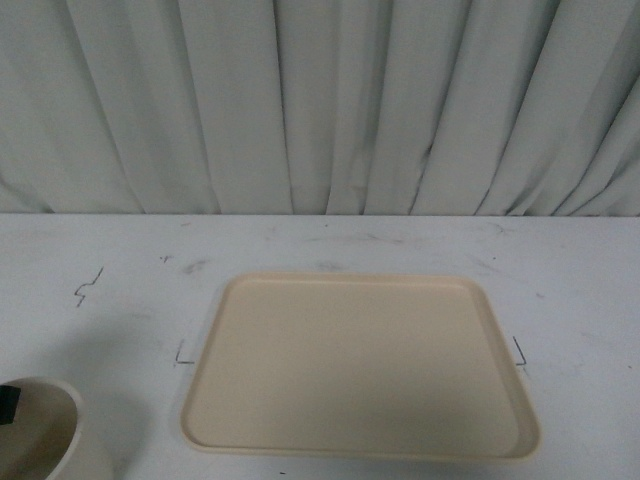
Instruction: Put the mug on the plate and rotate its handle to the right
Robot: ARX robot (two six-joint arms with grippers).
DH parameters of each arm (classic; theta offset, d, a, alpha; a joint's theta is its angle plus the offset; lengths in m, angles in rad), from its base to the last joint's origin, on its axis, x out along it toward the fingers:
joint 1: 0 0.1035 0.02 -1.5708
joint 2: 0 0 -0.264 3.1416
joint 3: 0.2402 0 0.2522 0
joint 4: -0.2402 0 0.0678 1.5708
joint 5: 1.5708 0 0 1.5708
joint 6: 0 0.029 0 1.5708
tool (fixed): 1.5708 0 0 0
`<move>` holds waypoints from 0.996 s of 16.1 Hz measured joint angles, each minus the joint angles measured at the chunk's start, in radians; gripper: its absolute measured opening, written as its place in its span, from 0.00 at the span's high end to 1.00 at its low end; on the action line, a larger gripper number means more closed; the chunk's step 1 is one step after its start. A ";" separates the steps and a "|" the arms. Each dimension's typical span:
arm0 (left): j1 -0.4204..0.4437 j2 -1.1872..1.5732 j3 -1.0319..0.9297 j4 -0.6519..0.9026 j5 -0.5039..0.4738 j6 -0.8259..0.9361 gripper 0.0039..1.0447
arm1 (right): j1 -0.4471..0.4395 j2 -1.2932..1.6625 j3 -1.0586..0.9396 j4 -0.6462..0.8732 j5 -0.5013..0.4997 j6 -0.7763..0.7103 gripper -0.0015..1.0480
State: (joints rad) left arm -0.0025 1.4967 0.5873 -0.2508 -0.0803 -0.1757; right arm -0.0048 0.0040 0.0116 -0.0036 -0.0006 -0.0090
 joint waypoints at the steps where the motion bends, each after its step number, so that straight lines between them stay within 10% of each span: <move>1: -0.003 -0.011 0.000 -0.014 -0.010 0.002 0.98 | 0.000 0.000 0.000 0.000 0.000 0.000 0.06; 16: -0.455 0.329 0.609 -0.112 0.003 0.061 0.98 | 0.000 0.000 0.000 0.000 0.000 0.000 0.06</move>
State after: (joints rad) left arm -0.4580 1.8259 1.1961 -0.3630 -0.0772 -0.1143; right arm -0.0048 0.0040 0.0116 -0.0036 -0.0006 -0.0090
